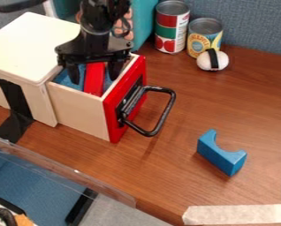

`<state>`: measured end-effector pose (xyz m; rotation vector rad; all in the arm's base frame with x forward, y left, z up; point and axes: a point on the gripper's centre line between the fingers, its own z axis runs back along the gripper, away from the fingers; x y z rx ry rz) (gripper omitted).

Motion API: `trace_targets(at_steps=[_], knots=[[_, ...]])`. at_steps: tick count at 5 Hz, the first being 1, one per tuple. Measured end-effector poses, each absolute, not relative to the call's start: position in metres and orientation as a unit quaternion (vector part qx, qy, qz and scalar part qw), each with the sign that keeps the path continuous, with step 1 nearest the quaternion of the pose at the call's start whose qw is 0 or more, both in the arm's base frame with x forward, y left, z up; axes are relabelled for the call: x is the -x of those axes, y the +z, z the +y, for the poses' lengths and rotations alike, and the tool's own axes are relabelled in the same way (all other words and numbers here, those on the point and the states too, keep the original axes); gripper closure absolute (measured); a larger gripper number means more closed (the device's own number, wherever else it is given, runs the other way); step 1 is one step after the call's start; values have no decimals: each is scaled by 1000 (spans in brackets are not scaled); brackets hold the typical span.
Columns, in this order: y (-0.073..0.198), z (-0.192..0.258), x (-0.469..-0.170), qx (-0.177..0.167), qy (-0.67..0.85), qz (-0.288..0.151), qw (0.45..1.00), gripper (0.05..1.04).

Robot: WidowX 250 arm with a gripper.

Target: Take the red object from the drawer and put it on the middle part of the table

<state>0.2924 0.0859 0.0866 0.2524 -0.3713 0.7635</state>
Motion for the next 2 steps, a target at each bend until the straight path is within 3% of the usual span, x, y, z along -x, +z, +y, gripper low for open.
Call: trace_targets(at_steps=[2], knots=[[85, 88, -293, -125, 380, -192, 896, 85]])
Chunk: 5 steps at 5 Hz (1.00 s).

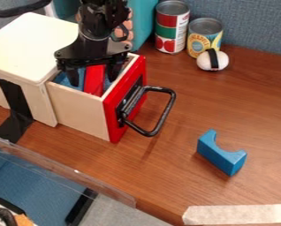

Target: Take the red object from the drawer and put it on the middle part of the table

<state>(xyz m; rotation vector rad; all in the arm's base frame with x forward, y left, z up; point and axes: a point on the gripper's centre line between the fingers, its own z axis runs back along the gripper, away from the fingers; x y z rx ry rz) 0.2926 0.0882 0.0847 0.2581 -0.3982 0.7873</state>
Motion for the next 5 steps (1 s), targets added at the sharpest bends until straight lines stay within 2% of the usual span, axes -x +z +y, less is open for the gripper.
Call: trace_targets(at_steps=[2, 4, 5], knots=[[84, 93, -293, -114, 384, -191, 896, 85], [70, 103, -291, -82, 397, -173, 898, 85], [62, 105, -290, -73, 403, -162, 898, 135]])
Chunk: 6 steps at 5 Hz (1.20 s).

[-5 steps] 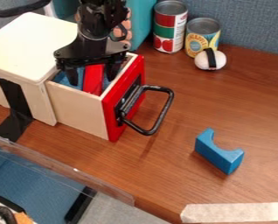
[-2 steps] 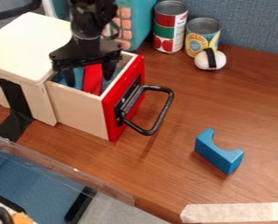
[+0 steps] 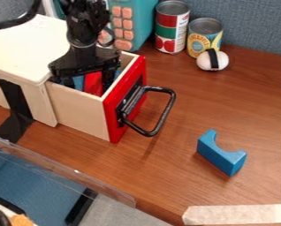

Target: Take the red object from the drawer and put it on the middle part of the table

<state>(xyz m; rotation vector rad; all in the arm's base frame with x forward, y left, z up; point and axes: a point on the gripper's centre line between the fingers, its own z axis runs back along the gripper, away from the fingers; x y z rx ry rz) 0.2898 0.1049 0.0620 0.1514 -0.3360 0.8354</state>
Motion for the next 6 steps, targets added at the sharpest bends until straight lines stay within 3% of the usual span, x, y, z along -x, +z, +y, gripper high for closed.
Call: trace_targets(at_steps=[1, 2, 5, 6], knots=[[62, 105, -291, -66, 409, -166, 895, 420], [62, 104, -290, -65, 408, -166, 895, 553], [122, 95, -281, -45, 382, -243, 890, 572], [123, 88, -280, -35, 367, -239, 898, 572]])
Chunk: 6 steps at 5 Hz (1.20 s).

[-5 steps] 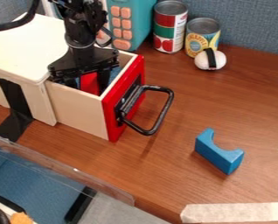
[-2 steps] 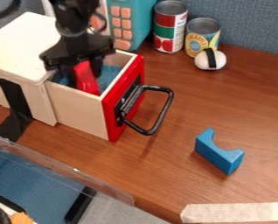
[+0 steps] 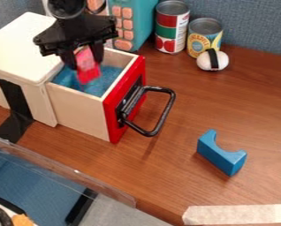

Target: Take the red object from the drawer and put it on the middle part of the table

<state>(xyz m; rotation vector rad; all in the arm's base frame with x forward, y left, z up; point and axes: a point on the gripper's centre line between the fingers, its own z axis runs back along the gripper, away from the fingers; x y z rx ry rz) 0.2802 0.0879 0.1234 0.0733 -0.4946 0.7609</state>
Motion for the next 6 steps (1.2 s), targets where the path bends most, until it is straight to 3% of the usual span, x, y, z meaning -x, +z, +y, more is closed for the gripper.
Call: trace_targets(at_steps=[3, 6], knots=[[113, 17, -293, -21, 201, -203, 958, 573], [105, -41, -299, -43, 78, -216, 972, 573]])
